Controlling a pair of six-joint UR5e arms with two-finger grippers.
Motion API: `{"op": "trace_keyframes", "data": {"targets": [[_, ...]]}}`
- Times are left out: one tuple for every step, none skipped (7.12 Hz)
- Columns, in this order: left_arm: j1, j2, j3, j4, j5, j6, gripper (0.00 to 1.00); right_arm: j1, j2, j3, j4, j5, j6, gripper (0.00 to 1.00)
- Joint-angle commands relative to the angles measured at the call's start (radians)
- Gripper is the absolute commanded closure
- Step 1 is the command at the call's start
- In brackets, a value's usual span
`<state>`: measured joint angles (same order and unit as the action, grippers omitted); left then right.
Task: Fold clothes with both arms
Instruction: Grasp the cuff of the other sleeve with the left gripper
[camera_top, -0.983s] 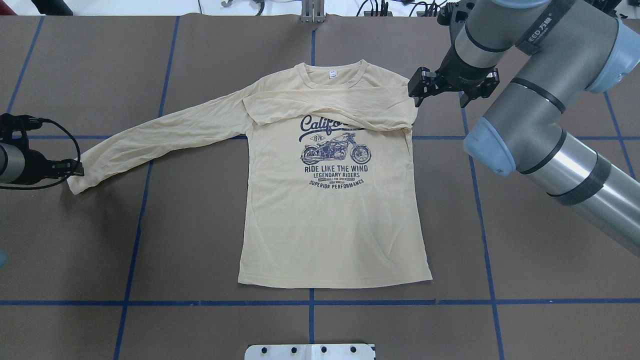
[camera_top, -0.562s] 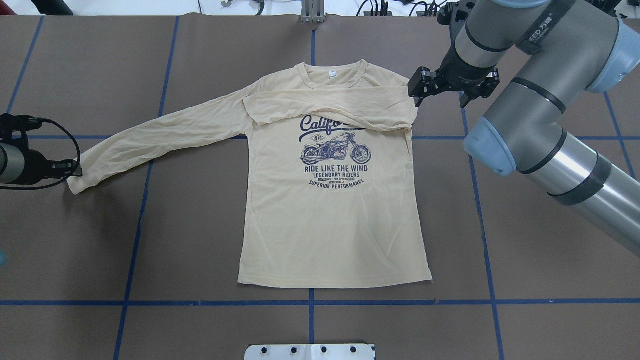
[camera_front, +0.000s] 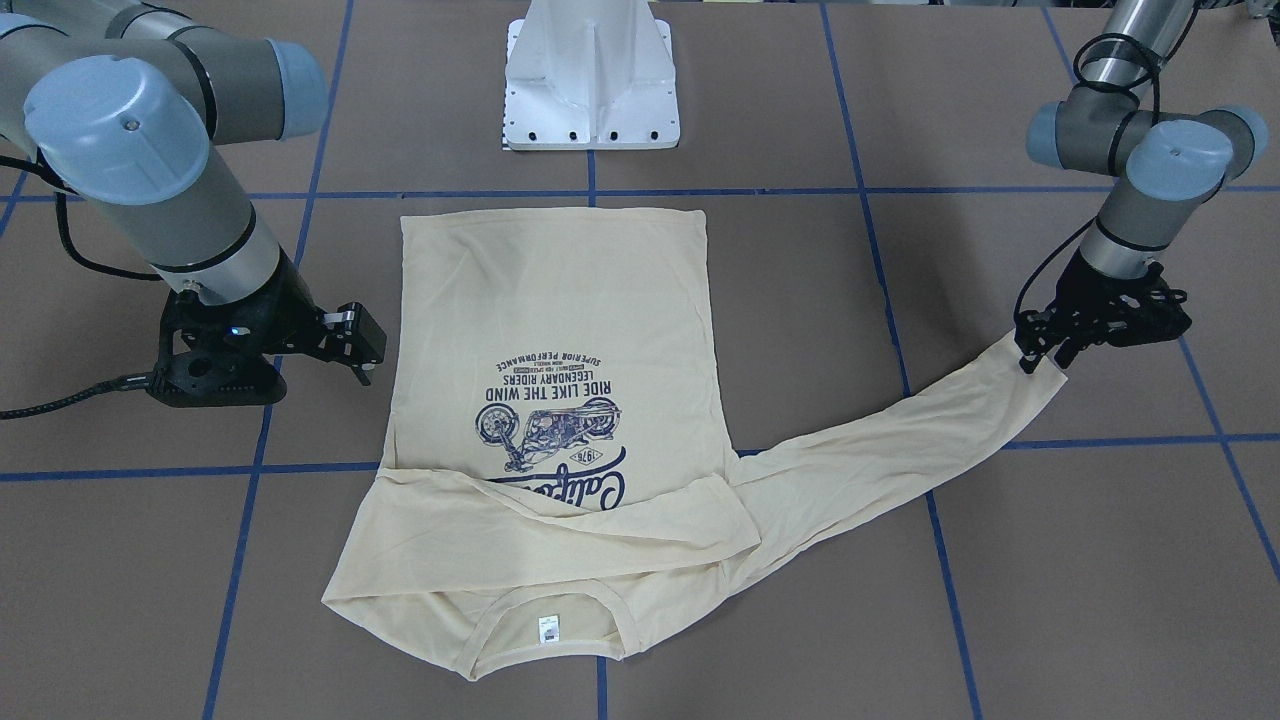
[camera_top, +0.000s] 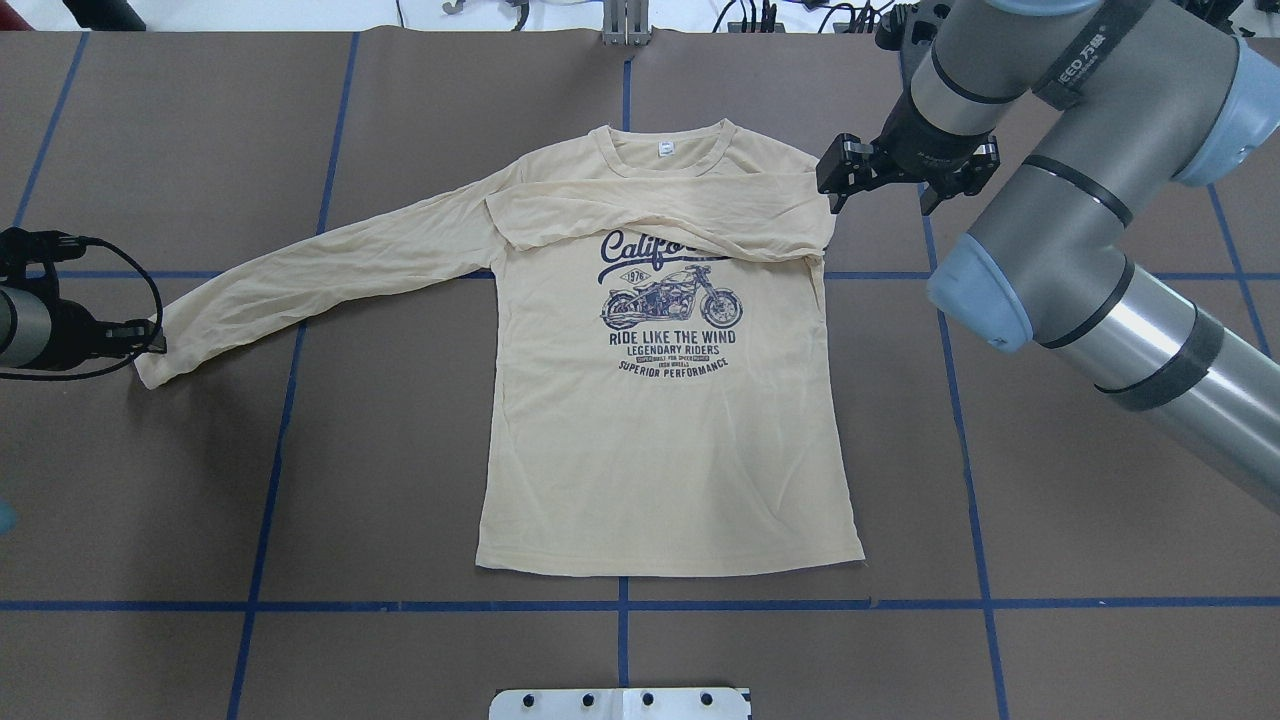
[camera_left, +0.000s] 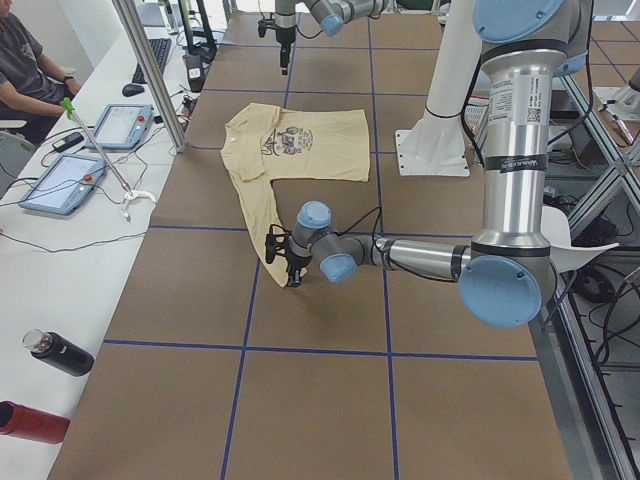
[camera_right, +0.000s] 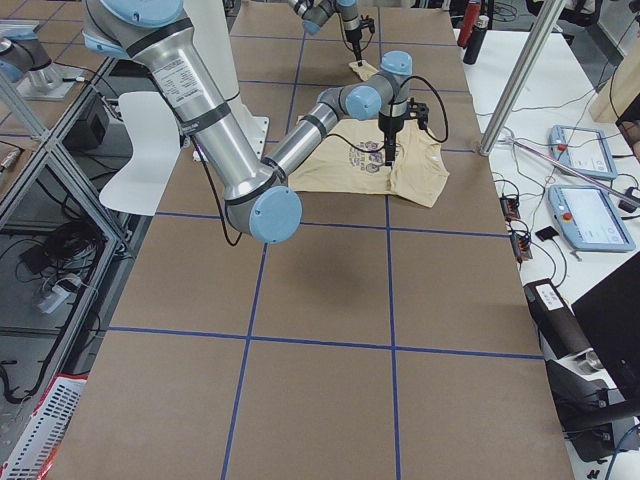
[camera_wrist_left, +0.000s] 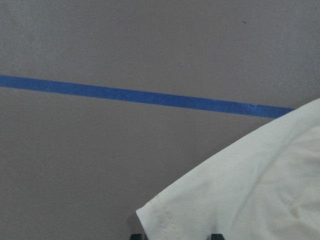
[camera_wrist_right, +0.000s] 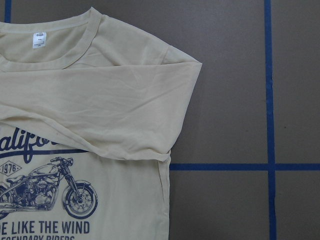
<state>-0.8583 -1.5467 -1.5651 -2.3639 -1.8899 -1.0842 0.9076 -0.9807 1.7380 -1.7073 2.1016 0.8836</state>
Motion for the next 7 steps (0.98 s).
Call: {"op": "trace_keyframes", "data": {"targets": [[0.004, 0.000, -0.001, 0.000, 0.000, 0.000, 0.44, -0.001, -0.001, 0.000, 0.000, 0.000, 0.000, 0.00], [0.004, 0.000, -0.001, 0.000, 0.000, -0.002, 0.44, 0.001, -0.001, 0.000, 0.000, 0.000, 0.000, 0.00], [0.004, 0.000, 0.000, 0.000, 0.000, -0.005, 0.46, -0.001, -0.001, 0.000, 0.000, 0.000, 0.000, 0.00], [0.004, 0.000, -0.001, 0.000, 0.000, -0.008, 0.58, -0.001, -0.001, 0.000, 0.000, 0.000, 0.000, 0.00], [0.005, 0.000, -0.001, 0.000, 0.000, -0.008, 0.71, -0.001, 0.000, 0.000, 0.000, 0.000, 0.000, 0.00], [0.008, 0.000, -0.001, 0.000, 0.000, -0.008, 0.84, -0.001, -0.001, 0.000, 0.000, 0.000, 0.000, 0.00], [0.018, -0.001, -0.003, 0.000, 0.000, -0.008, 0.95, 0.001, -0.001, 0.000, 0.000, 0.000, 0.000, 0.00]]}}
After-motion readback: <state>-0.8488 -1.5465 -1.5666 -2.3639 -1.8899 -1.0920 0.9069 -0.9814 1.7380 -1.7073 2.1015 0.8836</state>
